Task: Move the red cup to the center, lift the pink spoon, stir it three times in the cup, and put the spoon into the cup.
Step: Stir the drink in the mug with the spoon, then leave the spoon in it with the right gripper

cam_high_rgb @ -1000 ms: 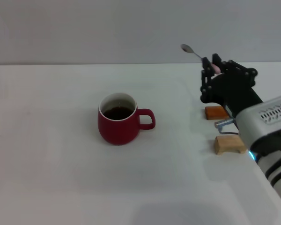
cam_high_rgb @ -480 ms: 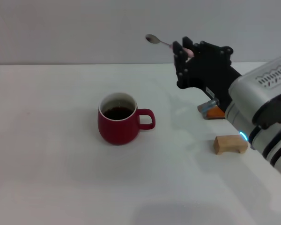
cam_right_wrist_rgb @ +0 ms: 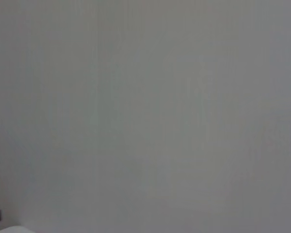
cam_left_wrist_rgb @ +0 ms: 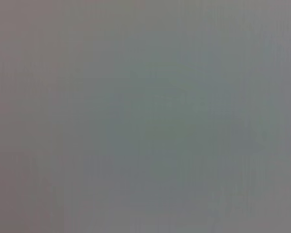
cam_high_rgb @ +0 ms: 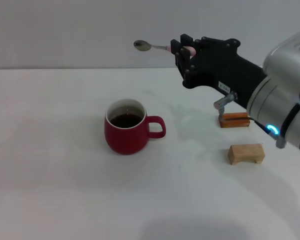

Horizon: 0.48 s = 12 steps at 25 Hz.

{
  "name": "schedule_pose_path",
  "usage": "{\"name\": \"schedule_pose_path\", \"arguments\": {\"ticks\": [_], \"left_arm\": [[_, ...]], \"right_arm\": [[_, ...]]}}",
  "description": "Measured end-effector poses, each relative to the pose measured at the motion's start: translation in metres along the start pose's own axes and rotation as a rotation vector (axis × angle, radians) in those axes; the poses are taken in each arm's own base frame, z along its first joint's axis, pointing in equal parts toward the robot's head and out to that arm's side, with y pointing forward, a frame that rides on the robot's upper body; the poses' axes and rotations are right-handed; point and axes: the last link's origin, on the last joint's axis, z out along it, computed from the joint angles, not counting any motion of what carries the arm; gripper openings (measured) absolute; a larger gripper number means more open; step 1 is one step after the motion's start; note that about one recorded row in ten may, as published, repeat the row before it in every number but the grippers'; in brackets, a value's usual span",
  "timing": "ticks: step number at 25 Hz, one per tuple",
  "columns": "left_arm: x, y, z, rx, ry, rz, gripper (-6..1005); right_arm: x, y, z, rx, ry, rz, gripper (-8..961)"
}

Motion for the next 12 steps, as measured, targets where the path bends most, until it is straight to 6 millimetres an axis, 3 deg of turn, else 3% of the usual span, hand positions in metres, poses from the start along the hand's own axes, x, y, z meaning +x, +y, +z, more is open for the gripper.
{"name": "schedule_pose_path", "arguments": {"ticks": [12], "left_arm": [[0.0, 0.0, 0.0, 0.0, 0.0, 0.0, 675]], "right_arm": [[-0.022, -0.006, -0.002, -0.111, 0.115, 0.01, 138]]}}
